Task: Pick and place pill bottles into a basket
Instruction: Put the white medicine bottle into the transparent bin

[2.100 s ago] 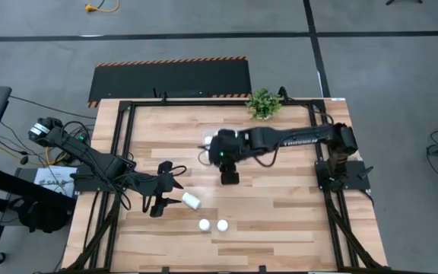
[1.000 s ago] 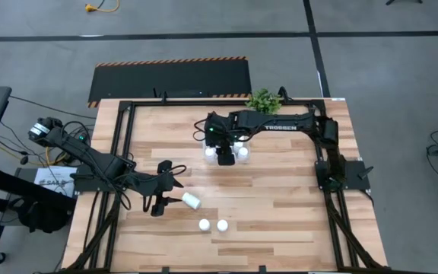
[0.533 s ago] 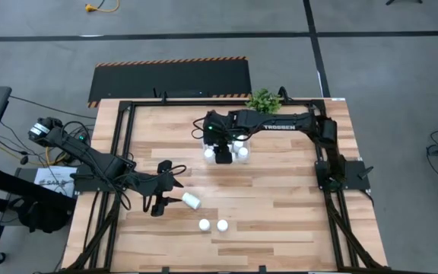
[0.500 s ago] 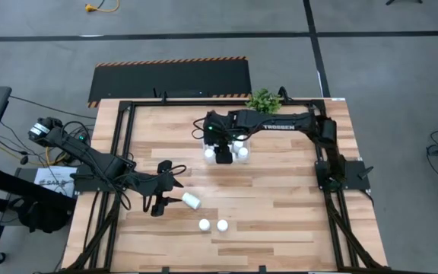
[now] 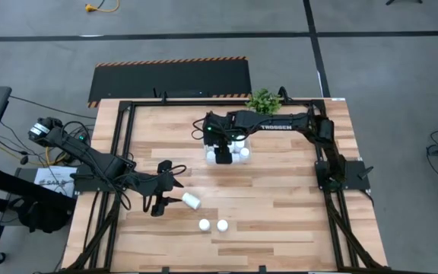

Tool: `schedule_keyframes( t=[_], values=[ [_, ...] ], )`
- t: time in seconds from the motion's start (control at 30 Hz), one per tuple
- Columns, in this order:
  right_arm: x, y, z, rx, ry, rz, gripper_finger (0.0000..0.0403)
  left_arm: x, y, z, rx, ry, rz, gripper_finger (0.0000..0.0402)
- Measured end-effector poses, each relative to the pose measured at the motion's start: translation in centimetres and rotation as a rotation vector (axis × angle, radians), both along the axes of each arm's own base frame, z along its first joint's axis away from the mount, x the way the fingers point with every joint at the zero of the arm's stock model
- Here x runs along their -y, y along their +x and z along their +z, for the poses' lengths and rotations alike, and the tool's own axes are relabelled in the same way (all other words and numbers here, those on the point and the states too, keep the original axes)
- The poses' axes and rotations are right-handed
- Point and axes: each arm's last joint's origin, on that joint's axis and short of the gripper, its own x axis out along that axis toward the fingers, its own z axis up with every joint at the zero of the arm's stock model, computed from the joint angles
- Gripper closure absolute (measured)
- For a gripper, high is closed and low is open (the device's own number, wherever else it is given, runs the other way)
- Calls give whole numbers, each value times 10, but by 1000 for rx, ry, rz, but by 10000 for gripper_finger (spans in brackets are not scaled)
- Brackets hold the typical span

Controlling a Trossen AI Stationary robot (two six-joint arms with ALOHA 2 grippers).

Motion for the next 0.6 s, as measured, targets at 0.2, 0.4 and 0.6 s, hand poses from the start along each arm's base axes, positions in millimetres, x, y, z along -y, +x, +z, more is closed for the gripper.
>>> schedule_keyframes(
  t=[0.2, 0.4, 0.6],
  values=[
    [0, 0, 0, 0, 0, 0, 188, 0, 0, 0, 0, 0, 0, 181],
    [-4, -1, 11, -30, 5, 9, 185, 0, 0, 0, -5, 3, -1, 181],
    [-14, -9, 63, -90, 10, 33, 197, 2, -1, -1, -17, 22, -97, 181]
  ],
)
